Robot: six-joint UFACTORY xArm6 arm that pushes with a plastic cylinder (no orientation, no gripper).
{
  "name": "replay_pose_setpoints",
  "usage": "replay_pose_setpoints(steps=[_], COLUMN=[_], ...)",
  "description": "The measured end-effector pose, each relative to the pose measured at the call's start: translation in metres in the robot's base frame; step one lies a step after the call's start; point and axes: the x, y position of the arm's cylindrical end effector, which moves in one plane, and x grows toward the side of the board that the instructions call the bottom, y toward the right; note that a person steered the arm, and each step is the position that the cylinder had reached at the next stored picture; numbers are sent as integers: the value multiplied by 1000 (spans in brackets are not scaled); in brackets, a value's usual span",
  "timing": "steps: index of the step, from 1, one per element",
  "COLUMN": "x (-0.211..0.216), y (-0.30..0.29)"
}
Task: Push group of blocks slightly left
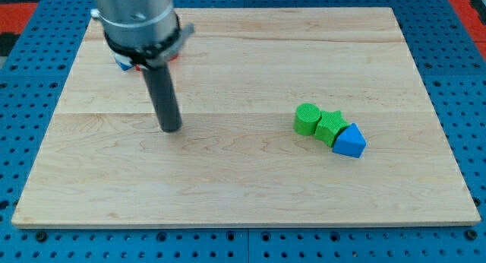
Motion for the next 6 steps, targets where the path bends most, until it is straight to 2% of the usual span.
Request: replay_pose_setpoints(steps=[2, 3, 6], x=[87, 78, 26], y=[181, 261, 264])
